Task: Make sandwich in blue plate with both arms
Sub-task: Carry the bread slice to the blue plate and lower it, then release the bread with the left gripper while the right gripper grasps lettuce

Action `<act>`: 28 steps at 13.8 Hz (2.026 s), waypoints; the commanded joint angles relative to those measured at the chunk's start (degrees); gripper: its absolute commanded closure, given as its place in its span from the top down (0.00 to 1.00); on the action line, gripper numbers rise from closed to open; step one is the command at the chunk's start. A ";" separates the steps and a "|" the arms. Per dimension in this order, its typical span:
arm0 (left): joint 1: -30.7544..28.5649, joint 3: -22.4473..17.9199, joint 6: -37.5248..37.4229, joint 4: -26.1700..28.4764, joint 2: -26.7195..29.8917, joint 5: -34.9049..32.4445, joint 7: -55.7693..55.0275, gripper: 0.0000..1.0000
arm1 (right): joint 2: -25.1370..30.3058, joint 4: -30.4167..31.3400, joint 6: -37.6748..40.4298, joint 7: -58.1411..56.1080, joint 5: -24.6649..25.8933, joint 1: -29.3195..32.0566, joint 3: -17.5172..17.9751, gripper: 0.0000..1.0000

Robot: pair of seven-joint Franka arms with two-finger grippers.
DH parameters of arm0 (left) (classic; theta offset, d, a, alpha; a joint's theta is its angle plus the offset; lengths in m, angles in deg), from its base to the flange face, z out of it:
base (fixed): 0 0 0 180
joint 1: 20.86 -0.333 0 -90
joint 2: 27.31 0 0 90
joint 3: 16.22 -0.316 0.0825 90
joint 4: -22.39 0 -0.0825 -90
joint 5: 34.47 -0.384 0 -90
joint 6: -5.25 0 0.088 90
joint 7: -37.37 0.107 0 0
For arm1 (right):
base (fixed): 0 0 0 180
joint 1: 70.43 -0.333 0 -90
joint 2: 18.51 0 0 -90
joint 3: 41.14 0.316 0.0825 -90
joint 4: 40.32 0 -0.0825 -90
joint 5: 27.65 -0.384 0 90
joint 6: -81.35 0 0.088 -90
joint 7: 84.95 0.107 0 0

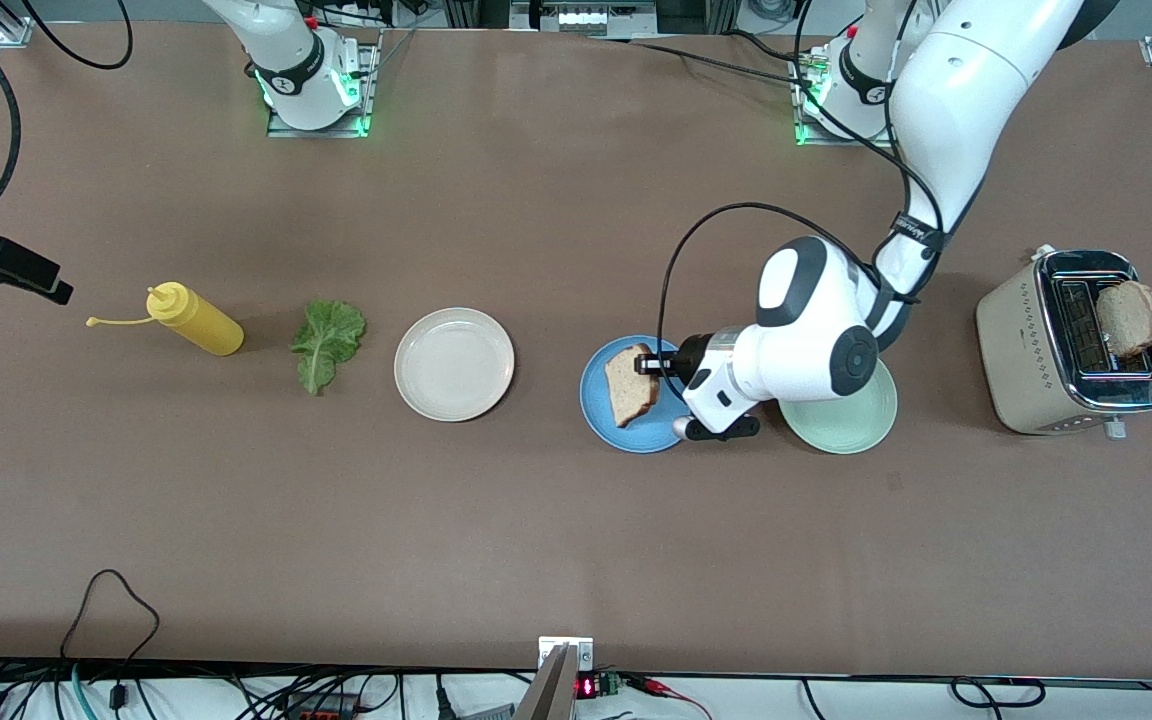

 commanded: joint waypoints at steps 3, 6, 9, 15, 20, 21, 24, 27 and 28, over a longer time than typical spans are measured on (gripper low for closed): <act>0.58 -0.06 2.28 2.55 0.36 1.51 0.63 0.00 | 1.46 -0.35 3.33 -0.71 -0.61 0.18 0.08 1.00; 0.32 -0.23 2.28 2.99 -0.43 1.42 1.07 0.12 | 0.50 -0.09 2.80 -0.70 -0.53 0.00 0.16 1.00; 0.06 -0.94 2.36 3.08 -1.57 0.37 1.42 0.67 | -1.86 0.00 3.41 -0.79 -0.61 0.00 0.34 1.00; -2.13 -1.38 9.13 7.21 -1.14 -2.27 1.34 1.00 | -4.69 5.60 3.51 0.43 -0.35 -2.81 0.60 1.00; -4.60 -1.55 7.82 7.29 5.53 -2.45 0.81 1.00 | -3.02 19.15 -13.61 1.13 -0.44 -3.78 2.10 1.00; -5.04 -2.08 6.60 7.29 6.67 -2.54 0.81 1.00 | -3.45 21.60 -17.12 3.14 -0.44 -3.78 2.27 1.00; -5.48 -3.84 3.78 7.29 10.19 -8.14 0.63 1.00 | -5.47 29.08 -30.39 5.18 -0.44 -3.87 3.93 1.00; -7.84 -4.72 0.35 6.77 11.17 -14.47 0.72 1.00 | -9.68 30.50 -35.86 14.82 0.00 -6.22 5.61 1.00; -8.72 -4.72 -0.27 6.59 11.34 -16.58 0.72 1.00 | -11.18 30.50 -37.35 16.50 0.18 -7.28 5.61 1.00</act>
